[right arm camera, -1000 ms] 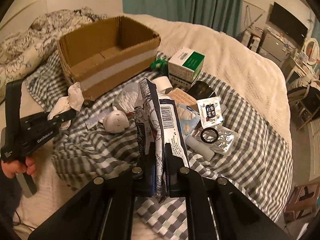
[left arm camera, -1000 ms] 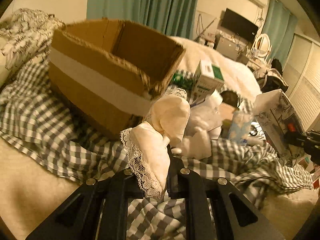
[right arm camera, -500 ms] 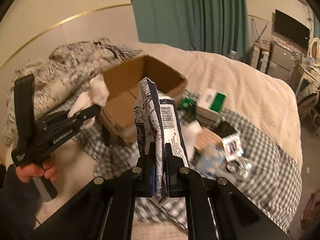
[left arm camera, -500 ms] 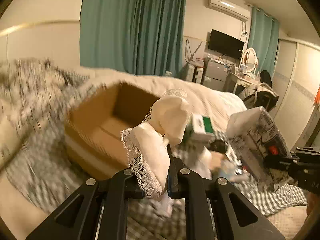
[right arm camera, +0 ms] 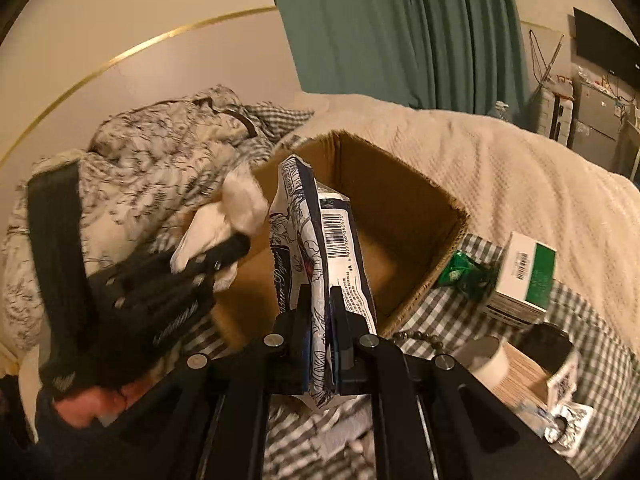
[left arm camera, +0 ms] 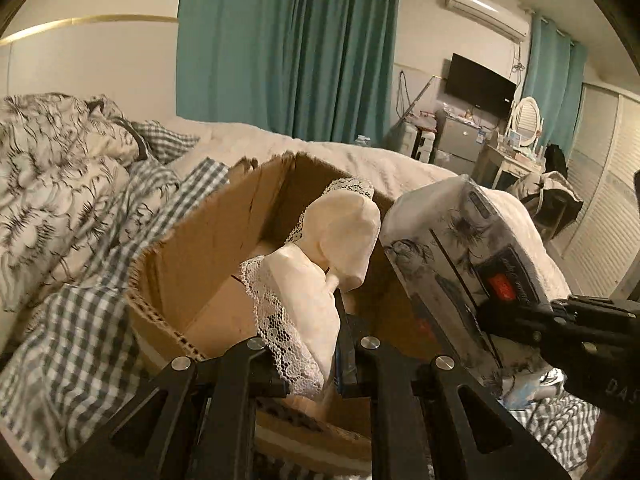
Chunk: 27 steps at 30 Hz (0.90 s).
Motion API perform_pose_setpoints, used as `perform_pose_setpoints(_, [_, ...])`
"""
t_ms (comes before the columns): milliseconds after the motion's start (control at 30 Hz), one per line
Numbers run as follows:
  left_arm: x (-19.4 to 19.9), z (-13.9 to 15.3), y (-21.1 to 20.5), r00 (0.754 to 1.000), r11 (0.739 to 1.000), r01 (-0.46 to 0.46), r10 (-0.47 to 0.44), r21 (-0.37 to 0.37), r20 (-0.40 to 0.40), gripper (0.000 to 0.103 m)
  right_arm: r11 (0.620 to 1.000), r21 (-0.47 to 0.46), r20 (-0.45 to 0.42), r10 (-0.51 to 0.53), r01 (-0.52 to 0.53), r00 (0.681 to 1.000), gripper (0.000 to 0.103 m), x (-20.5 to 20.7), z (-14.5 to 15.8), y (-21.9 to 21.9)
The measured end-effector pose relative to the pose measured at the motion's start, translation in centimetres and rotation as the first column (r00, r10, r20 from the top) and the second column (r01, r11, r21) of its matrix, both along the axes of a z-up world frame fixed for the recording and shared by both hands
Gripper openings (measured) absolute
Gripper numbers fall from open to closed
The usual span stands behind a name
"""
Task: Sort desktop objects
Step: 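Drop the white lace cloth into the box with left while right drops the striped package, then move both tools back over the items on the gingham sheet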
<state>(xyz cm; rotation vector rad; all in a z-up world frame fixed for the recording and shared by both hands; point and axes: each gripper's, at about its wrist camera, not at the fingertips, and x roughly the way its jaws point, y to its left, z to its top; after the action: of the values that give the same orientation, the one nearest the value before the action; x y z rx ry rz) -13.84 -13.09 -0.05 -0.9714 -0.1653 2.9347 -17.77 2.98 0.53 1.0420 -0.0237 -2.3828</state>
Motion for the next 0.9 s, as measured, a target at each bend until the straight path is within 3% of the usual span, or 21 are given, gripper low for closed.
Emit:
perform_pose_setpoints(133, [-0.9, -0.1, 0.5, 0.999, 1.000, 0.014, -0.015, -0.014, -0.040, 0.032, 1.000, 0.013, -0.027, -0.003, 0.003, 1.000, 0.008, -1.6, -0.9, -0.3])
perform_pose_setpoints(167, [-0.8, -0.2, 0.5, 0.999, 1.000, 0.021, -0.021, -0.002, -0.048, 0.042, 1.000, 0.025, -0.038, 0.003, -0.002, 0.999, 0.014, -1.8, -0.9, -0.5])
perform_pose_setpoints(233, [-0.3, -0.1, 0.6, 0.998, 1.000, 0.021, -0.021, -0.005, -0.064, 0.049, 1.000, 0.028, -0.056, -0.002, 0.004, 0.998, 0.033, -2.1, -0.9, -0.6])
perform_pose_setpoints(267, [-0.1, 0.0, 0.8, 0.998, 1.000, 0.018, -0.019, -0.023, -0.063, 0.056, 1.000, 0.021, -0.062, -0.012, 0.013, 0.998, 0.049, -2.1, -0.9, -0.5])
perform_pose_setpoints(300, [-0.1, 0.2, 1.0, 0.998, 0.999, 0.015, -0.017, -0.037, -0.063, 0.067, 1.000, 0.016, -0.069, -0.021, 0.022, 0.997, 0.054, -1.9, -0.7, -0.3])
perform_pose_setpoints(400, [0.6, 0.9, 0.7, 0.998, 0.999, -0.009, 0.005, -0.050, -0.068, 0.085, 0.999, 0.016, -0.076, -0.045, 0.046, 0.996, 0.054, -1.6, 0.0, 0.1])
perform_pose_setpoints(600, [3.4, 2.6, 1.0, 0.998, 0.999, 0.009, -0.012, -0.036, -0.069, 0.092, 0.995, 0.055, -0.101, -0.081, 0.087, 0.992, 0.054, 1.8, 3.4, 3.0])
perform_pose_setpoints(767, [7.3, 3.2, 4.0, 0.995, 0.995, 0.080, -0.084, -0.066, -0.060, 0.093, 0.983, 0.131, -0.140, -0.113, 0.131, 0.984, 0.054, 5.9, 6.9, 7.7])
perform_pose_setpoints(900, [9.4, 2.6, 6.9, 0.990, 0.989, 0.134, -0.136, -0.059, -0.032, 0.102, 0.973, 0.148, -0.144, -0.158, 0.179, 0.977, 0.059, 8.6, 7.9, 12.0])
